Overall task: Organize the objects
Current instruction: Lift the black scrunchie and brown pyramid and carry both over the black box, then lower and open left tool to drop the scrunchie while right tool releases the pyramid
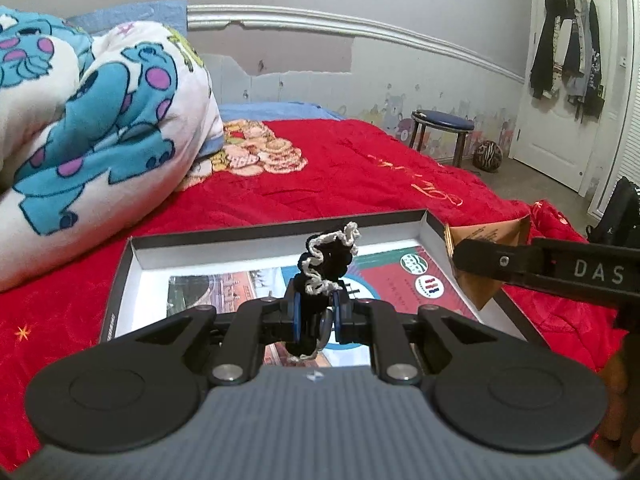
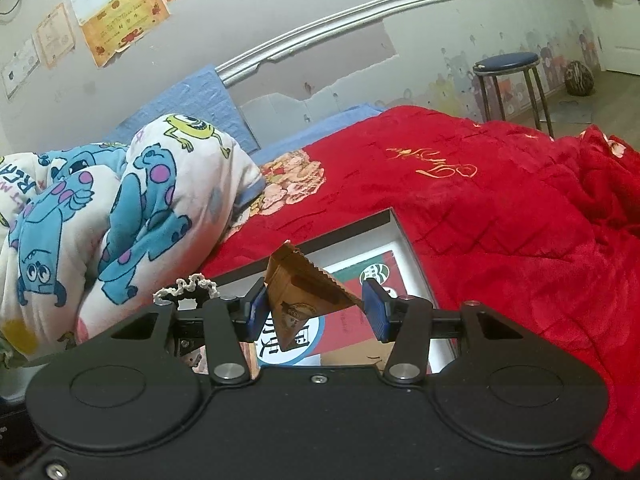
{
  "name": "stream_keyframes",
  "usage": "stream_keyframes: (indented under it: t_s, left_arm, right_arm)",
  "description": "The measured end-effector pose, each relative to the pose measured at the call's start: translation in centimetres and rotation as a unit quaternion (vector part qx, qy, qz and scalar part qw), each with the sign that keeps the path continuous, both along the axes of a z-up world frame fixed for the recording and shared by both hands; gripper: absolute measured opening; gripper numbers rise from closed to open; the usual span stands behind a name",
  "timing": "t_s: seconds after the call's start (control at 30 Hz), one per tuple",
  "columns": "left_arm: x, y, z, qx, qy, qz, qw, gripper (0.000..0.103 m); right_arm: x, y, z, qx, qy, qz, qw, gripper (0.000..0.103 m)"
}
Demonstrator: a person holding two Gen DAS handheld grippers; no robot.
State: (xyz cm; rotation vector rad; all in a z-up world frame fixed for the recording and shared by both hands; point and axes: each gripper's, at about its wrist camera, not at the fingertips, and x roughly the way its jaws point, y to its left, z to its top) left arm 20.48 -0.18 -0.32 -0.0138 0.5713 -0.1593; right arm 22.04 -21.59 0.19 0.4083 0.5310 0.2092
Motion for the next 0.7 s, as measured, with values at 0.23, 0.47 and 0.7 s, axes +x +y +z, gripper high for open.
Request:
stream_keyframes:
  t_s: [0.23,0.47,0.7]
  left_arm:
    - [0.23,0.28,-0.53,-0.006,0.011,0.001,0.9999,0.018]
    - [0.32,0.26,-0.44,-0.006,0.013,-0.001,0.9999,0.018]
    - [0.56,-0.44,-0.37,0.000,0.016,-0.002,0.9999,0.018]
  right_arm:
    - [0.28,0.09,-0.42,-0.004,0.010,-0.001,1.000,0.048]
    - [0.33,0.26,-0.65,-0.007,0.015,0.001,1.000,0.048]
    - [0.42,-0.42,-0.70,0.013,0.018,-0.004,1.000,0.048]
